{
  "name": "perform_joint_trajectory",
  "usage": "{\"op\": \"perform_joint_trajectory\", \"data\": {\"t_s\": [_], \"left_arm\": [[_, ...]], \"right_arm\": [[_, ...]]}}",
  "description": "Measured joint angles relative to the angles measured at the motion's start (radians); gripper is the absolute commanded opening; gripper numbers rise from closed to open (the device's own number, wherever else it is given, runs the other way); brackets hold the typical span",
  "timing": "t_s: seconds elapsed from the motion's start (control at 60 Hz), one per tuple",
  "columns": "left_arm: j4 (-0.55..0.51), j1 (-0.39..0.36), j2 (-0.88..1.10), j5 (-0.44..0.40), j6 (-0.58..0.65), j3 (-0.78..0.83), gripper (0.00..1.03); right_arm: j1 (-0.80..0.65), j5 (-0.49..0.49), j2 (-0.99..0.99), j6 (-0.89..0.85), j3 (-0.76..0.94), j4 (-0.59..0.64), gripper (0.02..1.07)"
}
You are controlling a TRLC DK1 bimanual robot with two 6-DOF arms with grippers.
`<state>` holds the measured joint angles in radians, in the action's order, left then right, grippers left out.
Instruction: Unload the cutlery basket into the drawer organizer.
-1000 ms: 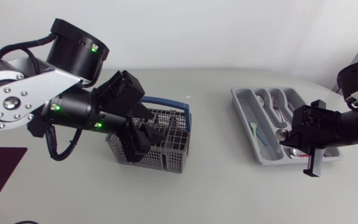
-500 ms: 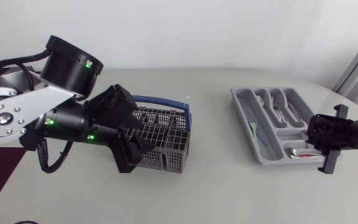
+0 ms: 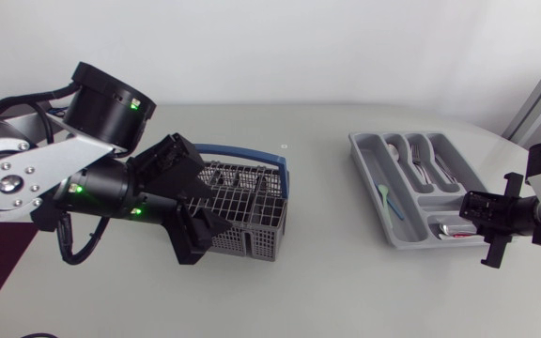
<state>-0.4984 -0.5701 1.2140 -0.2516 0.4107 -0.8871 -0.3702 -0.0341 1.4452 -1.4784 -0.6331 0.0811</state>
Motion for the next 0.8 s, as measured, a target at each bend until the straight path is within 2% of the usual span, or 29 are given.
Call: {"op": "perform_joint_trajectory", "data": {"t_s": [0.333, 0.383, 0.45, 0.6, 0.8], "left_arm": [[0.0, 0.0, 0.0, 0.0, 0.0, 0.0, 0.99], [0.0, 0.0, 0.0, 0.002, 0.0, 0.0, 0.99], [0.0, 0.0, 0.0, 0.005, 0.0, 0.0, 0.99], [0.0, -0.001, 0.0, 0.019, -0.001, 0.0, 0.99], [0.0, -0.002, -0.003, 0.022, -0.001, 0.0, 0.99]], "right_arm": [[-0.001, -0.044, 0.069, -0.004, 0.0, -0.047, 0.09], [0.003, -0.047, 0.075, -0.003, 0.0, -0.053, 0.17], [0.013, -0.046, 0.076, -0.003, 0.0, -0.056, 0.2], [0.043, -0.046, 0.073, 0.002, 0.0, -0.056, 0.4], [0.06, -0.046, 0.048, 0.012, 0.0, -0.056, 0.58]]}}
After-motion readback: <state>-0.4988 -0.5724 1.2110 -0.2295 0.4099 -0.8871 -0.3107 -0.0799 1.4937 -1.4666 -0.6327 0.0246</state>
